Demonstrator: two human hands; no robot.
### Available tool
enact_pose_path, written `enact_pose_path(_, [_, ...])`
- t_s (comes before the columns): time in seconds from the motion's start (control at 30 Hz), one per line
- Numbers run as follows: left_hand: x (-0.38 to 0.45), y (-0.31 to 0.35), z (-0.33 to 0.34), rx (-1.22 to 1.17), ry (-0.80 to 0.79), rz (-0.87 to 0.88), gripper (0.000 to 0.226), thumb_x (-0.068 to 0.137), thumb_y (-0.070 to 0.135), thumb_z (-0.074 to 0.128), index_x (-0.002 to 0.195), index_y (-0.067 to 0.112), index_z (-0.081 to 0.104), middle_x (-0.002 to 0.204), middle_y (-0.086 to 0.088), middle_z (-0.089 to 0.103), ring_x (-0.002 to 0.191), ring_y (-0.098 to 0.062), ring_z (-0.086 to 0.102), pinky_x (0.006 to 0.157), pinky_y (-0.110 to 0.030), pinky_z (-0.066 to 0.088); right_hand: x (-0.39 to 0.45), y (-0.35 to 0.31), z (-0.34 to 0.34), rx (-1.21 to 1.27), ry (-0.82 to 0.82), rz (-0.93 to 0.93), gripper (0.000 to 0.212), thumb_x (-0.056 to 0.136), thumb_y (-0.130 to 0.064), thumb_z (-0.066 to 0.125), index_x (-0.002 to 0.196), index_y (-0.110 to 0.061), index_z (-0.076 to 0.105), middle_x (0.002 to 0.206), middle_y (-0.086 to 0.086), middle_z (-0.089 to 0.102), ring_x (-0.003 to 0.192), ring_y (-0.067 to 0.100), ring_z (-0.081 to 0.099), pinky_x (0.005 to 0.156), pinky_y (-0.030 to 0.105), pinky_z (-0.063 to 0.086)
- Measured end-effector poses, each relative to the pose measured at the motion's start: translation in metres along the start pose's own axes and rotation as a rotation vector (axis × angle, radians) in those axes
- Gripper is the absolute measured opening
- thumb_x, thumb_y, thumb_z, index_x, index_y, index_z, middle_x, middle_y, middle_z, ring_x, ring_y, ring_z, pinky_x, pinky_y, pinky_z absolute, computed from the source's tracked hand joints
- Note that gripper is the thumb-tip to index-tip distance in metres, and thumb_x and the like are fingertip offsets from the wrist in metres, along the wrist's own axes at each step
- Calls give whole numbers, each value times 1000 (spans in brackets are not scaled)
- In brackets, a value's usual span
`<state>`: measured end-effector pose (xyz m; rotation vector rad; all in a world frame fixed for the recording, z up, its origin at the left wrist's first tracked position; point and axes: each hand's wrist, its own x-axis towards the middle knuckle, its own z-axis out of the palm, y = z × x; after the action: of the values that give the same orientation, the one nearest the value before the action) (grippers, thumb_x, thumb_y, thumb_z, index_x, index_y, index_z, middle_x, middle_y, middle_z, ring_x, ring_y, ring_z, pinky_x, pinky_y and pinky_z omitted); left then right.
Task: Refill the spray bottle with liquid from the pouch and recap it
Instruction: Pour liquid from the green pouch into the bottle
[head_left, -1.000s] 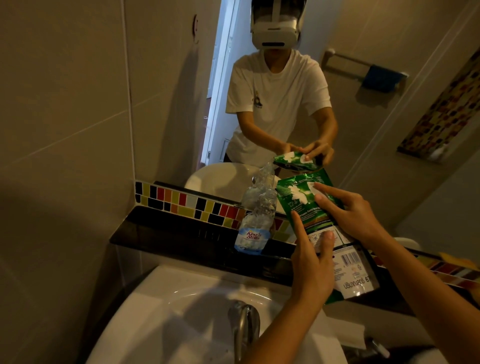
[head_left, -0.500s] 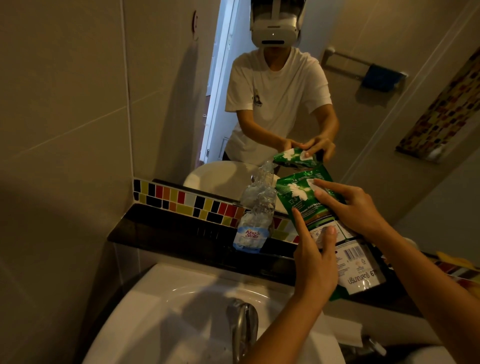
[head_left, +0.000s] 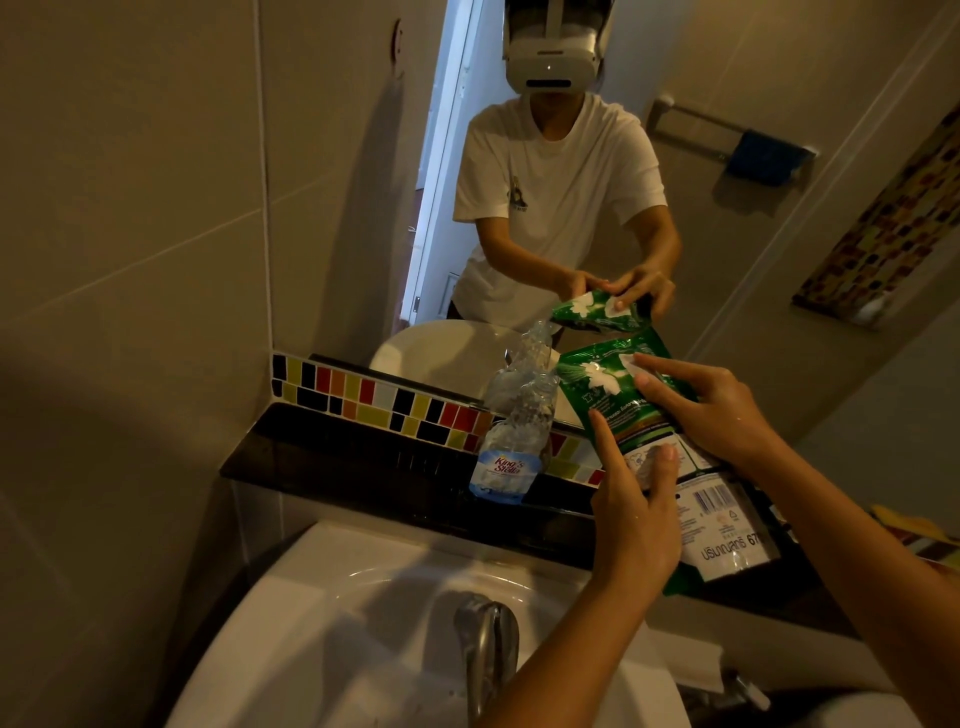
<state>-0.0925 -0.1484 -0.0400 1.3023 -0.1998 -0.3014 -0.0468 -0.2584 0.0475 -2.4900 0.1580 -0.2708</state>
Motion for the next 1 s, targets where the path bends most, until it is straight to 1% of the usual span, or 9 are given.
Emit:
enact_pose_path(0.1, [-1, 3, -1, 10, -8, -3, 75, 96, 52, 41, 147, 50, -13, 130, -11, 60, 73, 1, 59, 48, -3, 45, -1, -2, -1, 1, -9, 10, 50, 78, -57, 56, 125, -41, 58, 122, 7, 64, 81, 12, 71, 61, 23, 57])
enact_pose_path(0.27, [0, 4, -1, 9, -10, -2, 75, 96, 54, 41, 147, 51, -14, 134, -11, 57, 78, 2, 58, 49, -4, 46, -1, -6, -3, -23, 3, 9, 48, 80, -54, 56, 125, -40, 59, 119, 7, 65, 76, 9, 70, 52, 15, 52])
enact_pose_path(0.4, [1, 5, -1, 18, -13, -7, 75, 95, 56, 40, 146, 51, -15, 134, -10, 58, 80, 0, 59, 50, -8, 48, 0, -8, -4, -32, -1, 15, 49, 79, -56, 56, 125, -40, 59, 118, 7, 66, 76, 10, 70, 53, 16, 53])
enact_pose_path(0.6, [-1, 10, -2, 18, -27, -13, 75, 97, 51, 40, 148, 47, -14, 133, -10, 58, 72, 3, 57, 47, -4, 45, -2, -10, -6, -20, -17, 27, 48, 81, -53, 55, 128, -39, 57, 118, 7, 64, 76, 11, 70, 52, 16, 52])
enact_pose_path(0.8, [0, 10, -2, 21, -28, -10, 75, 97, 52, 40, 148, 47, -14, 136, -10, 56, 75, 4, 56, 48, -3, 46, -3, -11, -6, -7, -20, 38, 52, 78, -55, 54, 128, -39, 56, 115, 4, 63, 77, 11, 70, 53, 16, 52])
enact_pose_path(1.0, [-1, 13, -1, 24, -33, -12, 75, 97, 51, 40, 149, 45, -14, 137, -9, 55, 75, 5, 55, 50, -3, 46, -1, -12, -7, -24, -10, 37, 45, 84, -49, 56, 128, -38, 57, 117, 5, 64, 76, 9, 70, 51, 14, 52])
